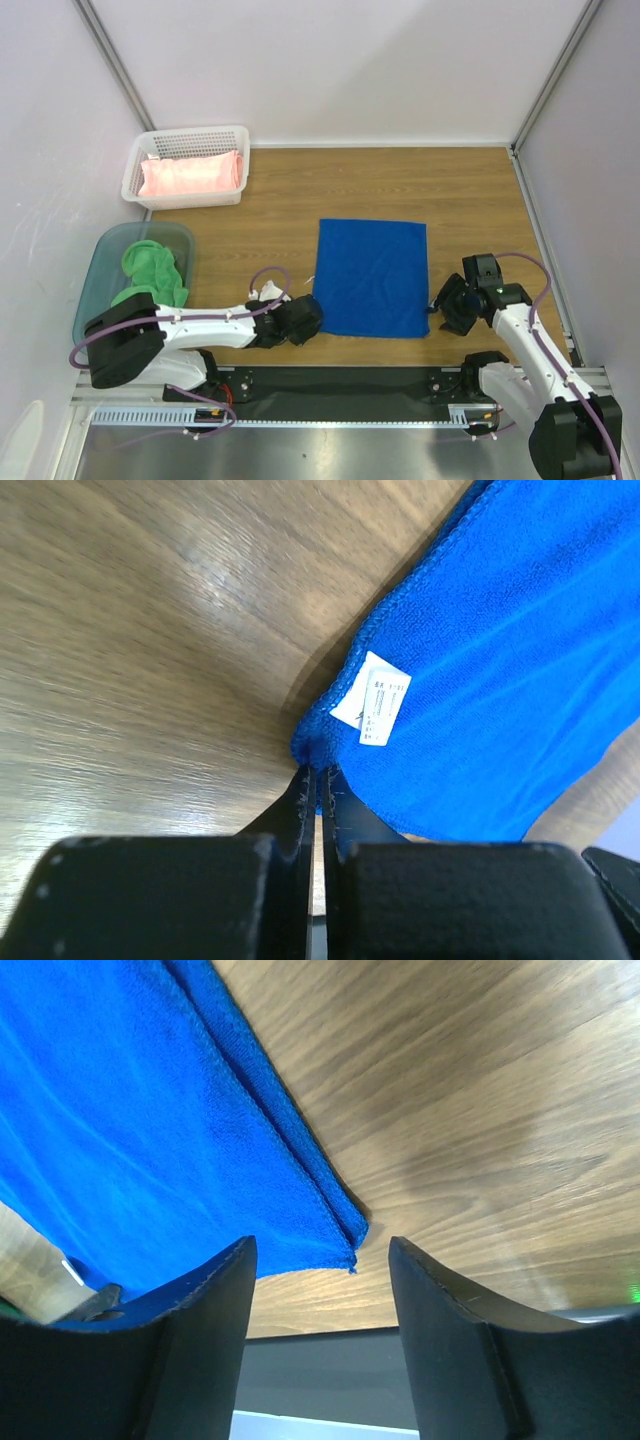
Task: Fold and stack the towels
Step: Fold the towel
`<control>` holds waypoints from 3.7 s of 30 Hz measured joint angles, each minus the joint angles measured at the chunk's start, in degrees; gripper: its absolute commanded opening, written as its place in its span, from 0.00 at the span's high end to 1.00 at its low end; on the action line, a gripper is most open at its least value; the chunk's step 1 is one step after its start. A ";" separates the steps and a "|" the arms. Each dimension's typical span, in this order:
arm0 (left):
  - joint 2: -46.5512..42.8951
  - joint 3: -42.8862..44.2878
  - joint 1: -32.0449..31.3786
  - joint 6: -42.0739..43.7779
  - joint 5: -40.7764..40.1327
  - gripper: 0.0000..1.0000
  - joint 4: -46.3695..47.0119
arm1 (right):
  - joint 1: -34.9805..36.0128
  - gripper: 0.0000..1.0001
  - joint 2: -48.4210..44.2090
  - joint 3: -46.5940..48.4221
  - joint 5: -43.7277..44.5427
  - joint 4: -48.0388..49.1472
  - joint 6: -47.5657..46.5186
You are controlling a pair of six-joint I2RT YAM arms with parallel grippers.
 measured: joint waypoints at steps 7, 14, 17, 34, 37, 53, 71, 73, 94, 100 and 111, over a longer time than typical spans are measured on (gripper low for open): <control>1.03 1.73 -0.15 1.07 -0.90 1.00 -2.54 | 3.52 0.46 -0.50 -1.38 0.04 0.04 2.23; 1.18 2.01 -0.20 1.79 -1.07 1.00 -2.89 | 9.11 0.45 -0.72 -3.54 0.35 0.13 4.20; 1.18 2.01 -0.22 1.99 -1.31 1.00 -2.91 | 11.23 0.45 -0.13 -3.82 1.16 0.46 4.37; 0.55 2.01 -0.20 2.40 -2.56 1.00 -4.59 | 14.95 0.71 6.27 -4.17 4.98 5.79 4.46; 0.42 2.08 -0.20 2.78 -2.80 1.00 -5.03 | 14.95 0.79 6.99 -4.13 5.20 6.80 4.46; 0.31 7.85 -0.20 7.06 -6.01 1.00 -13.86 | 15.37 1.00 7.52 -2.43 4.20 7.15 4.07; 1.20 25.03 10.34 22.43 -12.92 1.00 -23.76 | 5.18 1.00 16.52 15.04 -2.32 6.84 2.47; 3.02 28.09 11.82 25.07 -12.85 1.00 -23.80 | 4.42 1.00 19.37 17.64 -2.75 7.43 2.23; 30.64 56.96 23.61 40.48 -7.76 0.99 -22.97 | -5.68 1.00 40.81 34.86 -5.62 7.41 -2.51; 36.76 60.59 25.35 40.57 -6.12 1.00 -23.80 | -6.91 1.00 46.01 34.86 -7.08 7.72 -3.52; 38.82 61.27 26.64 39.50 -5.40 1.00 -27.32 | -6.78 1.00 51.87 38.71 -8.57 7.91 -5.05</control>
